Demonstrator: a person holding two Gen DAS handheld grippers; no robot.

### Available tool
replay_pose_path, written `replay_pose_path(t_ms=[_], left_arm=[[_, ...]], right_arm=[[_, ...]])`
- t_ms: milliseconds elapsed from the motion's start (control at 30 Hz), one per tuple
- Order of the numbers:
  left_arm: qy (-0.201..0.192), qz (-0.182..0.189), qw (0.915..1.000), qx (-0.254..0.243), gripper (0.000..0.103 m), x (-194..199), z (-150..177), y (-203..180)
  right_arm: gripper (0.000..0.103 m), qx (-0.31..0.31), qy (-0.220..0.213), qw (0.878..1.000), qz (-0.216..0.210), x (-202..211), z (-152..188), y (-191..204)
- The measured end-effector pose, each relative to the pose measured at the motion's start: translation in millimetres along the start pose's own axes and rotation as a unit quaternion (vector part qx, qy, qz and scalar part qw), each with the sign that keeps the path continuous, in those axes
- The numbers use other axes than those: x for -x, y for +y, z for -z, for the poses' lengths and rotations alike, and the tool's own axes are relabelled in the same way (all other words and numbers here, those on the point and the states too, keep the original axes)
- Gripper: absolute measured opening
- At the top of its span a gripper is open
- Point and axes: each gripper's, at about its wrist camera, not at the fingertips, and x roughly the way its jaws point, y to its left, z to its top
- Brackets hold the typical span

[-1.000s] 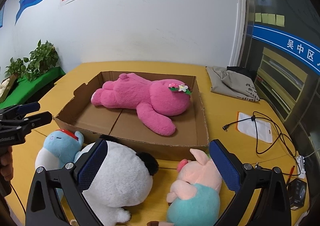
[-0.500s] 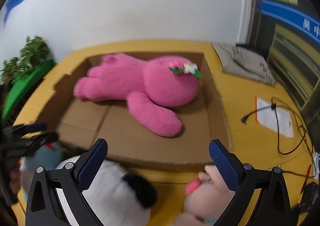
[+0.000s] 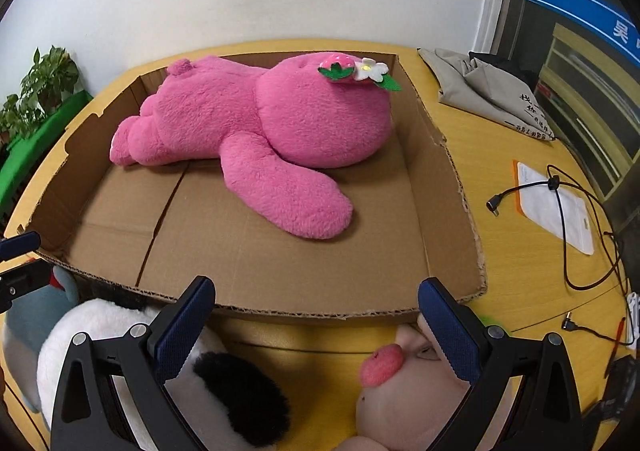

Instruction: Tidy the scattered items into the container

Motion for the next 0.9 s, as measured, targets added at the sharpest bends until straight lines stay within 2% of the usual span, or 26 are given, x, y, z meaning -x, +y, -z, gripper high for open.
replay_pose_path(t_ms=[67, 167, 267, 400, 633, 900], left_arm=[[-0.013, -0.002, 0.9998, 0.012, 0.08, 7, -2, 3], [-0.047, -0.002, 0.9987, 0.018, 0.08, 28, -1, 2], [-0.101, -0.033, 0.9943, -0.008, 0.081, 65, 1, -11], [-0.152, -0.05, 0.9867, -0.029, 0.081, 104, 9, -30], [-0.168, -0.045, 0.9833, -0.052, 0.082, 133, 29, -47], [-0.174, -0.04, 0.983, -0.043, 0.082, 148, 48, -51]], right_arm=[[0.103, -0.003, 0.0, 1.0, 0.002, 3, 2, -2], [0.103, -0.012, -0.036, 0.999, 0.002, 27, 4, -1], [0.103, -0.003, -0.082, 0.997, 0.011, 64, 6, 3], [0.103, 0.006, -0.131, 0.991, 0.02, 111, 11, 12], [0.103, 0.022, -0.16, 0.986, 0.031, 154, 33, 28], [0.103, 0.017, -0.164, 0.986, 0.03, 173, 53, 32]])
